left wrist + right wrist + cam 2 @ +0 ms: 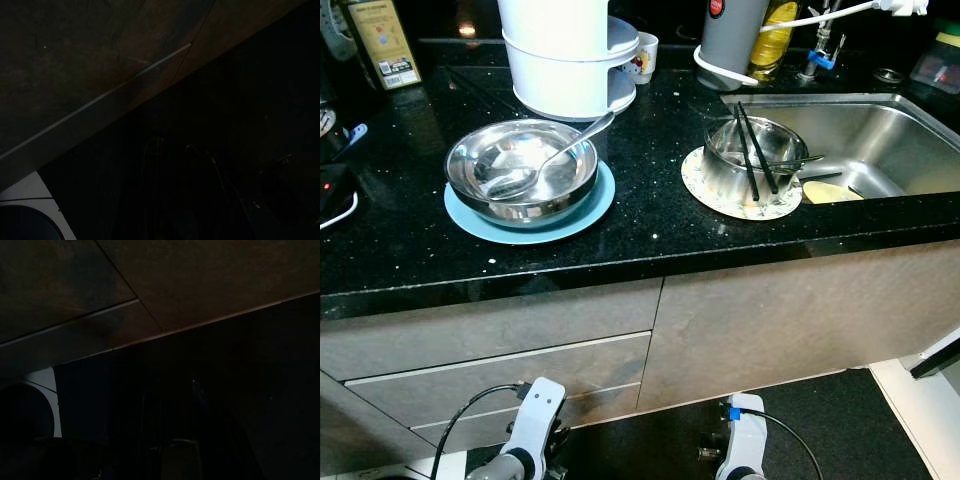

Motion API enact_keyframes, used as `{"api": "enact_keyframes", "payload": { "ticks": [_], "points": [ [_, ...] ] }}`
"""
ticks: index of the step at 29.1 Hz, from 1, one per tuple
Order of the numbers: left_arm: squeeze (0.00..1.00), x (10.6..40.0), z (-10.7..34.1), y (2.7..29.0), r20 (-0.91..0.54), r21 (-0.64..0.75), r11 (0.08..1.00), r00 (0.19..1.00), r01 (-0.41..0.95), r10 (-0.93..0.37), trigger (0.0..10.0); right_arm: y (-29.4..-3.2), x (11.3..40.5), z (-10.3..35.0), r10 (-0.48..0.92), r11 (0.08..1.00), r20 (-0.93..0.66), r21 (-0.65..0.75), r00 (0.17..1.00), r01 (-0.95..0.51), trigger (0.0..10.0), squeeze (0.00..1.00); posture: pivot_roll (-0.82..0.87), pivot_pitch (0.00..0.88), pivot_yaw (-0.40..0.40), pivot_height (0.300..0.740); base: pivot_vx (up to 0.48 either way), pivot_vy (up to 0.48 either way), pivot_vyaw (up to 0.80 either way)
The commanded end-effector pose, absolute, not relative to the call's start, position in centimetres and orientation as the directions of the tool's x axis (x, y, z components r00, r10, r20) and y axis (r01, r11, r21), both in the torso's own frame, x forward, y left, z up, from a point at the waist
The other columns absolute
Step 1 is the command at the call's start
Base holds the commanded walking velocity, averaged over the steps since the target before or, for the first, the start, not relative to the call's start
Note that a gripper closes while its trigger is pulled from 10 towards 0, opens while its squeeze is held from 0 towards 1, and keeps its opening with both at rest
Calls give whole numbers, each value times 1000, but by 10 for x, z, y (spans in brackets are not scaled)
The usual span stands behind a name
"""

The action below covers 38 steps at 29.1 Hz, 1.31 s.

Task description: Kitchen organization

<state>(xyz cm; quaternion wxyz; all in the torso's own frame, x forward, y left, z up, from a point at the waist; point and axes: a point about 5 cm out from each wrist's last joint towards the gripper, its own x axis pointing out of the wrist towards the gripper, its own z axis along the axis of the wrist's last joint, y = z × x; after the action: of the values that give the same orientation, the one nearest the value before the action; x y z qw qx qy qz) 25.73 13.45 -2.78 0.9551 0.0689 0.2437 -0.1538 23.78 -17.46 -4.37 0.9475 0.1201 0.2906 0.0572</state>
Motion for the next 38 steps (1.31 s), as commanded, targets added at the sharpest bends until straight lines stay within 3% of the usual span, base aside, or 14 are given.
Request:
{"api": "enact_keyframes", "payload": {
  "ticks": [1, 14, 19, 25, 30, 35, 38],
  "points": [
    [0, 249, -36, 130, -521, 45, 939, 810, 341, -269, 10000, -179, 229, -50, 165, 966, -575, 257, 801, -15, 10000, 0, -70, 188, -98, 740, 0, 0, 0],
    [0, 241, -42, 135, -555, 60, 924, 782, 378, -284, 10000, -181, 223, -54, 166, 967, -585, 256, 794, -13, 10000, 0, -64, 160, -108, 740, 0, 0, 0],
    [0, 229, -53, 134, -611, 91, 919, 750, 383, -252, 10000, -184, 220, -55, 128, 959, -580, 278, 804, 48, 10000, 0, -84, 121, -52, 740, 0, 0, 0],
    [0, 213, -64, 131, -664, 84, 934, 719, 347, -207, 10000, -186, 216, -56, 151, 983, -591, 175, 792, -57, 10000, 0, -97, 88, -40, 740, 0, 0, 0],
    [0, 212, -62, 123, -627, 108, 936, 754, 334, -197, 10000, -179, 224, -53, 164, 985, -602, 136, 782, -103, 10000, 0, -45, 59, -113, 740, 0, 0, 0],
    [0, 215, -60, 138, -611, 124, 966, 785, 226, -105, 10000, -170, 221, -57, 182, 983, -624, 114, 760, -142, 10000, 0, -13, 60, -100, 740, 0, 0, 0],
    [0, 220, -55, 143, -594, 147, 949, 793, 278, -140, 10000, -165, 222, -57, 176, 984, -621, 99, 764, -146, 10000, 0, -23, 73, -92, 740, 0, 0, 0]
  ]
}}
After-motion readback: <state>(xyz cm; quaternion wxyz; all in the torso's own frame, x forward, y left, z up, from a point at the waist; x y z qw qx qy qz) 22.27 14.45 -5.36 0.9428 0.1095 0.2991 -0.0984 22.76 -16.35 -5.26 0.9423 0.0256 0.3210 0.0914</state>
